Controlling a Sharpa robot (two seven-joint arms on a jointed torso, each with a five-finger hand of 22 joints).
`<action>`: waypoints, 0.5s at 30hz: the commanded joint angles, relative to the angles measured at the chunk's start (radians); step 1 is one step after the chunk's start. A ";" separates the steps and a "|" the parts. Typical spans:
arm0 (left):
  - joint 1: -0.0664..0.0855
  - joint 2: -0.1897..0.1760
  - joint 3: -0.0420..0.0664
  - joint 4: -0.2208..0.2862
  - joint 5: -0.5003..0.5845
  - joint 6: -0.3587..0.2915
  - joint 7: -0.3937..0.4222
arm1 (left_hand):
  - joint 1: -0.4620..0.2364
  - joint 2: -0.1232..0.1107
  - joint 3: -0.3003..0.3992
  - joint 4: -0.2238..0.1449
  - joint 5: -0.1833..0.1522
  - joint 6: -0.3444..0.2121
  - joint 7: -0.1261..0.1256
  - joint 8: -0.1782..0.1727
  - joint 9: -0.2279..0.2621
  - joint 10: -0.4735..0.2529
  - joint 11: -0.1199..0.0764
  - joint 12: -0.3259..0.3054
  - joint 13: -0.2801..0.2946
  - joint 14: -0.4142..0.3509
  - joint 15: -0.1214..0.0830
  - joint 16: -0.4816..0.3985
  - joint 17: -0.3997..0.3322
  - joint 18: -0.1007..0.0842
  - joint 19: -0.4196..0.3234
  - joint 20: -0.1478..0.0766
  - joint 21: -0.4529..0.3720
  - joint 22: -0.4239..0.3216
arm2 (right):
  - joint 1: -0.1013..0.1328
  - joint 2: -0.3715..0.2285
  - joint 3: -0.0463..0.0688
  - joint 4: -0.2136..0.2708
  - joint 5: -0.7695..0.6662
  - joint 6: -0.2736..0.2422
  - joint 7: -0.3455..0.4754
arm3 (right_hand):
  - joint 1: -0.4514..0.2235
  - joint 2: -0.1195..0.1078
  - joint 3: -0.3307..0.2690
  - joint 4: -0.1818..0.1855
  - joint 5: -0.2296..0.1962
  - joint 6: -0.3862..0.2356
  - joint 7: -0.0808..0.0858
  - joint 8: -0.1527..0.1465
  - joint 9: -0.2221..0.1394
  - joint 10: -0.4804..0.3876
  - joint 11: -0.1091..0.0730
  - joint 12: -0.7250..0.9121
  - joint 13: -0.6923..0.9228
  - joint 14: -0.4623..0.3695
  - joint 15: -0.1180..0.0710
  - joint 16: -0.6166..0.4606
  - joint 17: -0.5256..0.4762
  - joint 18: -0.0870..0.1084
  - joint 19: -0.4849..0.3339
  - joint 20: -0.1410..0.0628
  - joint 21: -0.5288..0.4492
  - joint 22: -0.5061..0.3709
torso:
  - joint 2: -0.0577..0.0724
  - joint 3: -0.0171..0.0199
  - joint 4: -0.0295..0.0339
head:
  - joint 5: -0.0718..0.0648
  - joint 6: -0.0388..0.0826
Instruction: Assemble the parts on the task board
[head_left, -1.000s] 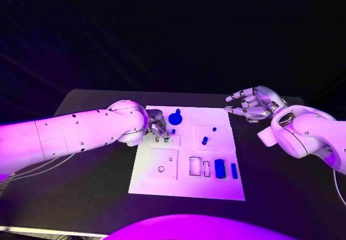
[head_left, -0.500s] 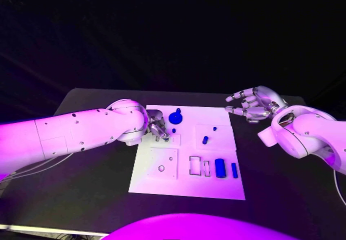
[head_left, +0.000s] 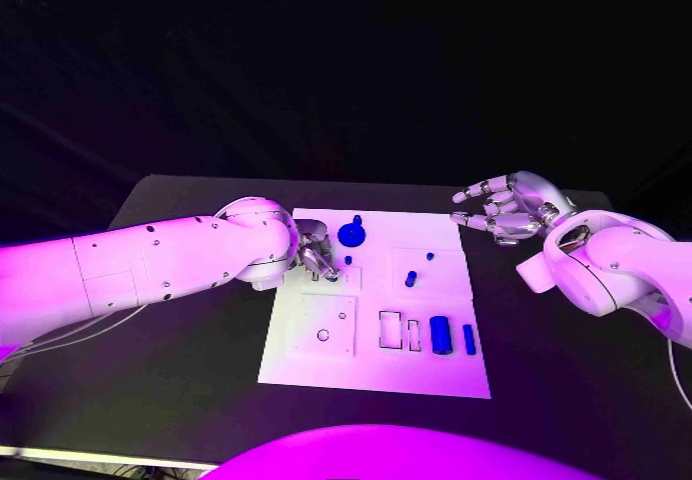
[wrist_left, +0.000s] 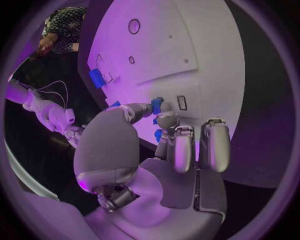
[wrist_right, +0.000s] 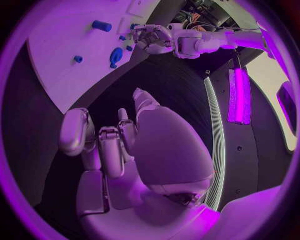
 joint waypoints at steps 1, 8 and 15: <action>-0.003 0.003 -0.001 0.002 -0.007 0.031 0.000 | 0.000 0.011 0.210 -0.217 0.003 0.020 -0.016 0.003 0.001 0.004 -0.002 -0.004 -0.002 0.105 -0.009 0.005 0.262 -0.009 0.006 -0.002 0.006 0.019 | -0.001 0.001 0.000 0.000 -0.010 0.015 0.008 | -0.002 0.000 0.008 0.001 0.005 -0.007 0.001 0.006 -0.001 -0.007 -0.002 -0.007 0.011 0.072 -0.006 -0.005 0.140 0.008 -0.004 0.000 -0.004 -0.001 | 0.001 0.0005 -0.0006 | 0.001 0.002; -0.003 0.003 -0.001 -0.001 -0.010 0.035 0.000 | 0.000 0.011 0.210 -0.217 0.004 0.020 -0.016 0.003 0.001 0.004 -0.002 -0.004 -0.003 0.106 -0.009 0.006 0.263 -0.009 0.006 -0.002 0.006 0.020 | -0.002 0.000 0.000 0.000 -0.010 0.015 0.007 | -0.002 0.000 0.008 0.001 0.005 -0.007 0.001 0.006 -0.001 -0.007 -0.002 -0.007 0.011 0.072 -0.006 -0.005 0.140 0.008 -0.004 0.000 -0.004 -0.001 | 0.001 0.0007 -0.0008 | 0.000 0.004; -0.003 0.008 -0.001 -0.009 -0.011 0.037 -0.002 | -0.001 0.011 0.211 -0.218 0.004 0.020 -0.016 0.003 0.001 0.004 -0.002 -0.005 -0.003 0.105 -0.009 0.005 0.262 -0.009 0.005 -0.002 0.006 0.019 | -0.002 -0.001 0.000 0.002 -0.010 0.014 0.007 | -0.002 0.000 0.008 0.001 0.005 -0.007 0.001 0.006 -0.001 -0.007 -0.002 -0.007 0.011 0.072 -0.006 -0.005 0.140 0.008 -0.004 0.000 -0.004 -0.001 | 0.002 0.0013 -0.0011 | 0.000 0.002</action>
